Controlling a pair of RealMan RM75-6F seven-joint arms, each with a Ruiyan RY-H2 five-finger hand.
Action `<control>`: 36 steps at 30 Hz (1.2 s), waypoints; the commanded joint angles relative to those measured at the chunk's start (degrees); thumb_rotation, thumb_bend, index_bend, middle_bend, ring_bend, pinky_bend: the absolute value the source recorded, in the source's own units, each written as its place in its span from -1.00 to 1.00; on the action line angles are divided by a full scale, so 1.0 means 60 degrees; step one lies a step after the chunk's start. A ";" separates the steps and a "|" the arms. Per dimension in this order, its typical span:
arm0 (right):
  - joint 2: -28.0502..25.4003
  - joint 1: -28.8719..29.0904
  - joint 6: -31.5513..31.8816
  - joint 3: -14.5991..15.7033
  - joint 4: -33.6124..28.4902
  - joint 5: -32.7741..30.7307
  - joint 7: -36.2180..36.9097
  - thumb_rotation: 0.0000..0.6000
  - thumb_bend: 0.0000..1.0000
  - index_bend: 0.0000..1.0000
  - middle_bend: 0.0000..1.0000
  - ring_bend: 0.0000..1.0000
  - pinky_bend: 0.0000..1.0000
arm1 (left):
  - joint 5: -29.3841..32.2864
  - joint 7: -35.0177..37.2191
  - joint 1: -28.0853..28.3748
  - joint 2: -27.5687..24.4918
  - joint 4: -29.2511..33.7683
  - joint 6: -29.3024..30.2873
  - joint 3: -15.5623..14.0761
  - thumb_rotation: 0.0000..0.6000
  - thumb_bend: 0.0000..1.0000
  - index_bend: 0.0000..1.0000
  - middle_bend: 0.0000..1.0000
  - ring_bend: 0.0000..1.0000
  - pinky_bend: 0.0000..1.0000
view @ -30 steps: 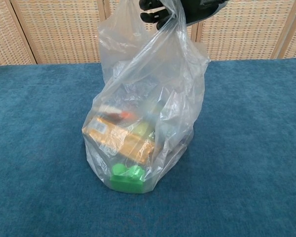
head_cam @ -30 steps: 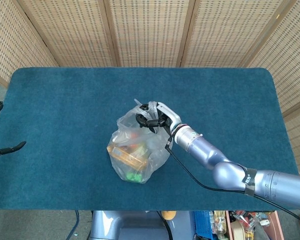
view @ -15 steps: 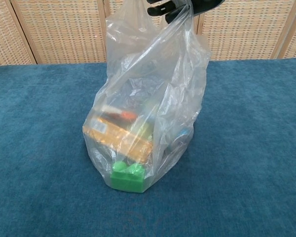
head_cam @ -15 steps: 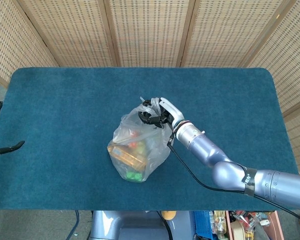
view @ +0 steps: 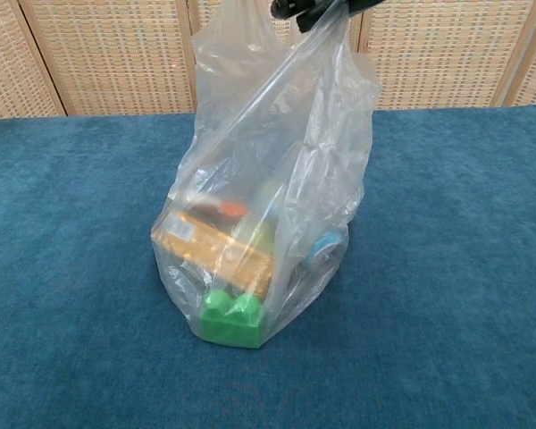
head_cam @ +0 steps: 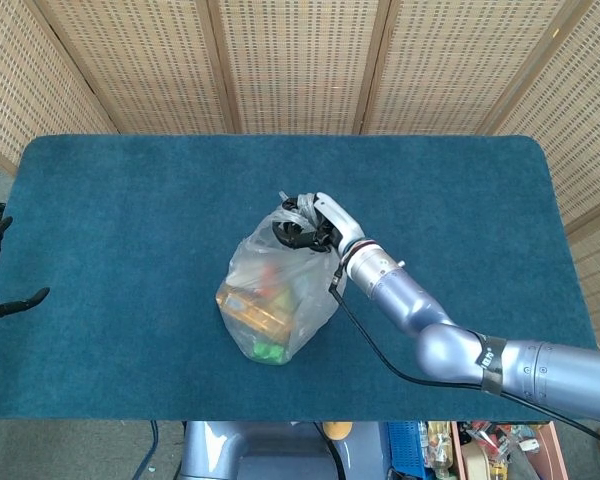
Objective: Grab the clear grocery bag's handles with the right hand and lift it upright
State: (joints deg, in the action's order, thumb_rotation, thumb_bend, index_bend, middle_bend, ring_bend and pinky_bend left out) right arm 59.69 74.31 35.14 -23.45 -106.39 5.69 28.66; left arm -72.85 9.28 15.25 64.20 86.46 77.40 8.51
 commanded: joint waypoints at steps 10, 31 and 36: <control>-0.0880 0.0621 0.0342 -0.0770 -0.0645 -0.1069 -0.0588 1.00 1.00 0.66 0.59 0.36 1.00 | 0.0520 -0.0760 -0.0152 -0.0290 0.0771 -0.0115 0.0150 1.00 -0.61 -1.00 -1.00 -1.00 -1.00; -0.2185 0.2342 0.0447 -0.1393 -0.0515 -0.4278 -0.2016 1.00 1.00 0.65 0.60 0.42 1.00 | 0.0555 -0.0326 -0.0147 -0.0362 0.0701 -0.0524 0.0280 1.00 -0.61 -1.00 -1.00 -1.00 -1.00; -0.2317 0.2546 0.0606 -0.1460 -0.0368 -0.4702 -0.2292 1.00 1.00 0.65 0.60 0.42 1.00 | 0.0570 -0.0267 -0.0132 -0.0373 0.0651 -0.0583 0.0317 1.00 -0.61 -1.00 -1.00 -1.00 -1.00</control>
State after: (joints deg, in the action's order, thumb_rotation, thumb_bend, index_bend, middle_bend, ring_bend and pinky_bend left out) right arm 46.14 89.18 38.46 -31.96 -108.96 -21.81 15.39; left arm -69.43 7.67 14.45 61.97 90.38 73.91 10.42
